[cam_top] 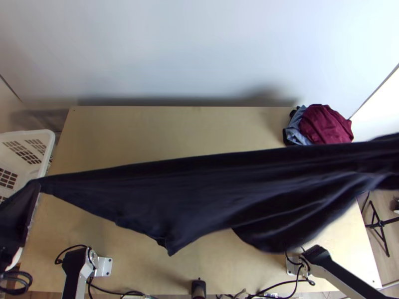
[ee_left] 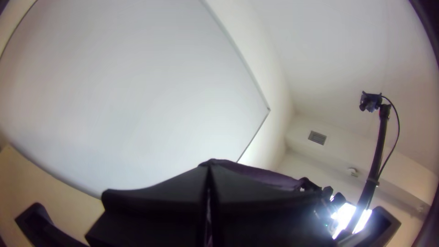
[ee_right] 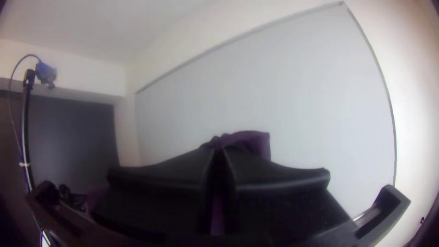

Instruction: Fold the t-shirt

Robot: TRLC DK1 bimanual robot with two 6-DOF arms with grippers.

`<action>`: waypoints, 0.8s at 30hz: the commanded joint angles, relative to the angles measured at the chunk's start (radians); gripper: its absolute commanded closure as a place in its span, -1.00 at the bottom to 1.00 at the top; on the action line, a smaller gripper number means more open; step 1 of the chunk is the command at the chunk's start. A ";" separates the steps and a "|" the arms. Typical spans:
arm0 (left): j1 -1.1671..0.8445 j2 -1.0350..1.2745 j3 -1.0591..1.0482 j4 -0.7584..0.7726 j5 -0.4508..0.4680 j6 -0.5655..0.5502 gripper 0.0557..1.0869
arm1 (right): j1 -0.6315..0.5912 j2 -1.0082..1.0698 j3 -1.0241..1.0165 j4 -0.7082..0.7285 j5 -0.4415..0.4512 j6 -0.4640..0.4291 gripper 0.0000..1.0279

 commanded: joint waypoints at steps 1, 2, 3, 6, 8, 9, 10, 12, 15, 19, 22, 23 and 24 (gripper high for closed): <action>0.001 -0.028 0.042 -0.073 0.006 0.008 0.92 | -0.015 0.050 0.127 -0.064 -0.051 0.057 0.95; 0.001 -0.033 0.045 -0.076 0.006 0.006 0.92 | -0.021 0.051 0.130 -0.063 -0.065 0.068 0.95; -0.001 -0.034 0.045 -0.079 0.006 0.006 0.92 | -0.021 0.054 0.130 -0.064 -0.069 0.071 0.95; -0.005 -0.037 0.033 -0.107 0.006 0.008 0.92 | -0.021 0.067 0.104 -0.121 -0.079 0.094 0.95; -0.005 -0.060 -0.022 -0.108 0.006 0.014 0.92 | -0.018 0.045 -0.022 -0.127 -0.079 0.099 0.95; -0.001 -0.076 -0.063 -0.105 0.006 0.020 0.92 | -0.016 0.022 -0.110 -0.103 -0.079 0.097 0.95; 0.005 -0.091 -0.108 -0.102 0.006 0.034 0.92 | -0.016 -0.004 -0.196 -0.064 -0.079 0.097 0.95; 0.021 -0.116 -0.198 -0.078 0.006 0.046 0.92 | -0.007 -0.062 -0.378 0.037 -0.079 0.096 0.95; 0.037 -0.133 -0.318 -0.029 0.006 0.071 0.92 | -0.001 -0.127 -0.633 0.190 -0.079 0.090 0.95; 0.085 -0.133 -0.465 0.110 0.006 0.072 0.92 | 0.026 -0.142 -0.864 0.364 -0.079 0.074 0.95; 0.114 -0.096 -0.565 0.229 -0.006 0.074 0.92 | 0.025 -0.122 -1.012 0.539 -0.077 0.060 0.95; 0.114 -0.074 -0.593 0.272 -0.015 0.074 0.92 | 0.022 -0.102 -1.049 0.589 -0.077 0.060 0.95; 0.114 -0.048 -0.610 0.304 -0.024 0.079 0.92 | 0.020 -0.082 -1.073 0.625 -0.079 0.062 0.95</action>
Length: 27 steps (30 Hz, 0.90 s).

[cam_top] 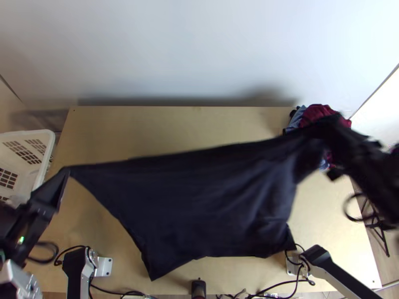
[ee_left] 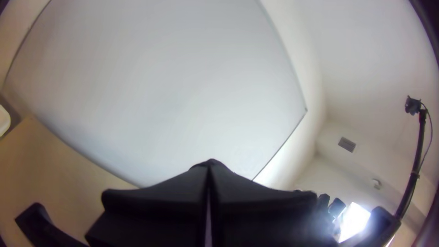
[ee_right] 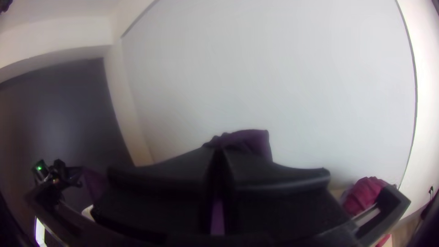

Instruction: Fold the t-shirt

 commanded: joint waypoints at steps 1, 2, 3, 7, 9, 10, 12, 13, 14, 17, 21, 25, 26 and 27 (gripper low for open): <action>0.038 0.085 -0.211 0.223 -0.042 0.026 0.92 | 0.008 0.041 -0.342 0.316 0.000 -0.015 0.95; 0.033 0.111 -0.223 0.248 -0.048 0.035 0.92 | 0.007 0.061 -0.370 0.366 0.000 -0.015 0.95; 0.024 0.133 -0.234 0.272 -0.071 0.050 0.92 | 0.008 0.079 -0.396 0.402 0.000 -0.018 0.95; -0.054 0.209 -0.275 0.335 -0.177 0.105 0.92 | 0.014 0.176 -0.470 0.564 0.002 -0.040 0.95; -0.109 0.248 -0.303 0.375 -0.249 0.133 0.92 | 0.014 0.229 -0.485 0.623 0.005 -0.050 0.95; -0.134 0.272 -0.320 0.404 -0.292 0.144 0.92 | 0.014 0.252 -0.493 0.652 0.011 -0.063 0.95; -0.183 0.338 -0.346 0.453 -0.338 0.164 0.92 | 0.010 0.297 -0.508 0.713 0.021 -0.078 0.95; -0.201 0.378 -0.354 0.486 -0.359 0.173 0.92 | 0.005 0.318 -0.509 0.728 0.025 -0.084 0.95; -0.211 0.420 -0.360 0.515 -0.372 0.185 0.92 | -0.001 0.340 -0.509 0.742 0.028 -0.084 0.95; -0.232 0.565 -0.357 0.599 -0.386 0.204 0.92 | -0.016 0.407 -0.514 0.785 0.034 -0.104 0.95; -0.292 0.743 -0.309 0.651 -0.435 0.279 0.92 | -0.066 0.506 -0.494 0.840 0.044 -0.109 0.95; -0.306 0.917 -0.246 0.685 -0.445 0.311 0.92 | -0.113 0.610 -0.457 0.876 0.046 -0.122 0.95; -0.306 0.967 -0.226 0.685 -0.447 0.319 0.92 | -0.121 0.636 -0.444 0.882 0.048 -0.127 0.95; -0.306 1.016 -0.203 0.685 -0.448 0.326 0.92 | -0.128 0.659 -0.425 0.882 0.048 -0.127 0.95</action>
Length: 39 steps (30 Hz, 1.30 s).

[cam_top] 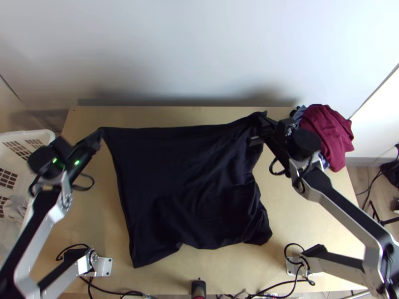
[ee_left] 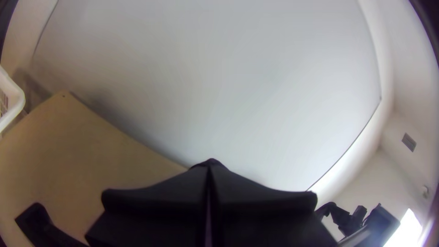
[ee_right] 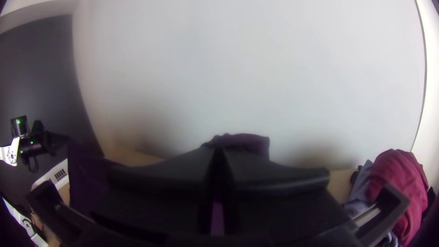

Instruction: Fold the t-shirt

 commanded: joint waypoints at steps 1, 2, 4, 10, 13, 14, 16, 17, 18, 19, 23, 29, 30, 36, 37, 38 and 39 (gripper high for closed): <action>-0.040 0.329 0.106 0.056 -0.035 0.068 0.92 | -0.069 0.181 0.070 0.064 0.010 -0.023 0.95; -0.040 0.361 0.122 0.056 -0.035 0.091 0.92 | -0.078 0.207 0.090 0.064 0.009 -0.026 0.95; -0.040 0.427 0.163 0.056 -0.037 0.110 0.92 | -0.095 0.257 0.134 0.064 0.009 -0.036 0.95; -0.040 0.628 0.319 0.045 -0.051 0.116 0.92 | -0.135 0.414 0.274 0.064 0.009 -0.039 0.95; -0.043 0.708 0.399 0.046 -0.066 0.107 0.92 | -0.140 0.474 0.346 0.064 0.009 -0.039 0.95; -0.044 0.734 0.425 0.045 -0.077 0.102 0.92 | -0.141 0.495 0.370 0.064 0.009 -0.036 0.95; -0.046 0.786 0.482 0.037 -0.097 0.101 0.92 | -0.146 0.540 0.413 0.064 0.009 -0.039 0.95; -0.046 0.811 0.507 0.037 -0.110 0.098 0.92 | -0.149 0.560 0.430 0.064 0.009 -0.039 0.95; -0.044 0.837 0.531 0.034 -0.115 0.093 0.92 | -0.149 0.581 0.444 0.064 0.009 -0.039 0.95; -0.044 0.858 0.551 0.031 -0.115 0.093 0.92 | -0.149 0.595 0.453 0.064 0.009 -0.042 0.95; -0.048 0.936 0.628 0.014 -0.121 0.104 0.92 | -0.149 0.653 0.504 0.064 0.009 -0.046 0.95; -0.054 1.081 0.803 -0.115 -0.141 0.133 0.92 | -0.152 0.735 0.567 0.064 0.022 -0.059 0.95; -0.054 1.090 0.835 -0.155 -0.141 0.128 0.92 | -0.152 0.739 0.570 0.064 0.024 -0.060 0.95; -0.071 1.122 0.882 -0.181 -0.175 0.119 0.92 | -0.146 0.762 0.562 0.064 0.041 -0.065 0.95; -0.074 1.125 0.885 -0.185 -0.178 0.121 0.93 | -0.144 0.765 0.561 0.064 0.042 -0.065 0.95; -0.075 1.130 0.892 -0.191 -0.189 0.121 0.93 | -0.144 0.768 0.559 0.064 0.044 -0.069 0.95; -0.075 1.139 0.907 -0.208 -0.196 0.121 0.92 | -0.144 0.771 0.561 0.064 0.045 -0.068 0.95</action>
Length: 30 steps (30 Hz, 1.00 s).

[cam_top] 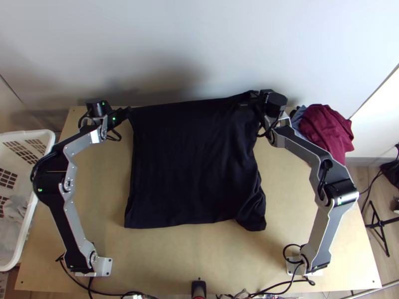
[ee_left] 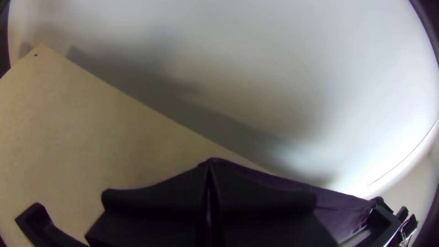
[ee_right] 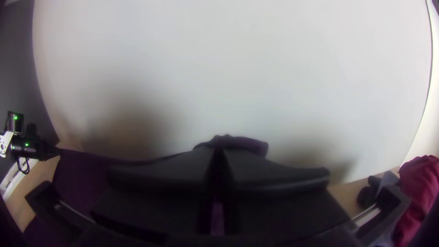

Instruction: Fold the t-shirt

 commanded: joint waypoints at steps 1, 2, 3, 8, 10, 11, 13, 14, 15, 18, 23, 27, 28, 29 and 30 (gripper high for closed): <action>-0.011 0.064 0.096 -0.083 -0.037 0.000 0.93 | 0.004 0.042 0.013 0.000 0.016 -0.006 0.95; -0.011 0.077 0.116 -0.101 -0.042 -0.002 0.92 | 0.004 0.049 0.014 0.000 0.018 -0.006 0.95; -0.011 0.084 0.133 -0.124 -0.051 -0.002 0.93 | 0.003 0.055 0.016 0.000 0.021 -0.011 0.95; -0.021 0.092 0.138 -0.141 -0.066 0.015 0.92 | 0.003 0.101 0.016 0.000 0.038 -0.036 0.95; -0.020 0.098 0.139 -0.141 -0.065 0.010 0.93 | 0.003 0.119 0.017 0.000 0.050 -0.037 0.95; -0.021 0.103 0.139 -0.142 -0.065 0.015 0.93 | 0.003 0.125 0.017 0.000 0.053 -0.037 0.95; -0.029 0.106 0.139 -0.144 -0.065 0.027 0.93 | 0.003 0.139 0.019 0.000 0.059 -0.037 0.95; -0.035 0.106 0.138 -0.145 -0.065 0.046 0.93 | 0.003 0.145 0.021 0.000 0.063 -0.037 0.95; -0.037 0.106 0.136 -0.145 -0.066 0.052 0.93 | 0.003 0.153 0.025 0.000 0.064 -0.037 0.95; -0.041 0.118 0.155 -0.150 -0.071 0.055 0.93 | 0.004 0.174 0.042 0.006 0.073 -0.037 0.95; -0.038 0.158 0.225 -0.152 -0.114 0.076 0.93 | 0.009 0.184 0.068 0.009 0.087 -0.037 0.95; -0.044 0.164 0.236 -0.153 -0.121 0.110 0.93 | 0.021 0.179 0.062 0.009 0.098 -0.046 0.95; -0.044 0.164 0.237 -0.159 -0.121 0.118 0.93 | 0.024 0.176 0.059 0.009 0.096 -0.046 0.95; -0.044 0.166 0.239 -0.170 -0.121 0.124 0.93 | 0.026 0.170 0.054 0.009 0.096 -0.046 0.95; -0.044 0.166 0.239 -0.179 -0.121 0.135 0.93 | 0.027 0.164 0.047 0.008 0.096 -0.048 0.95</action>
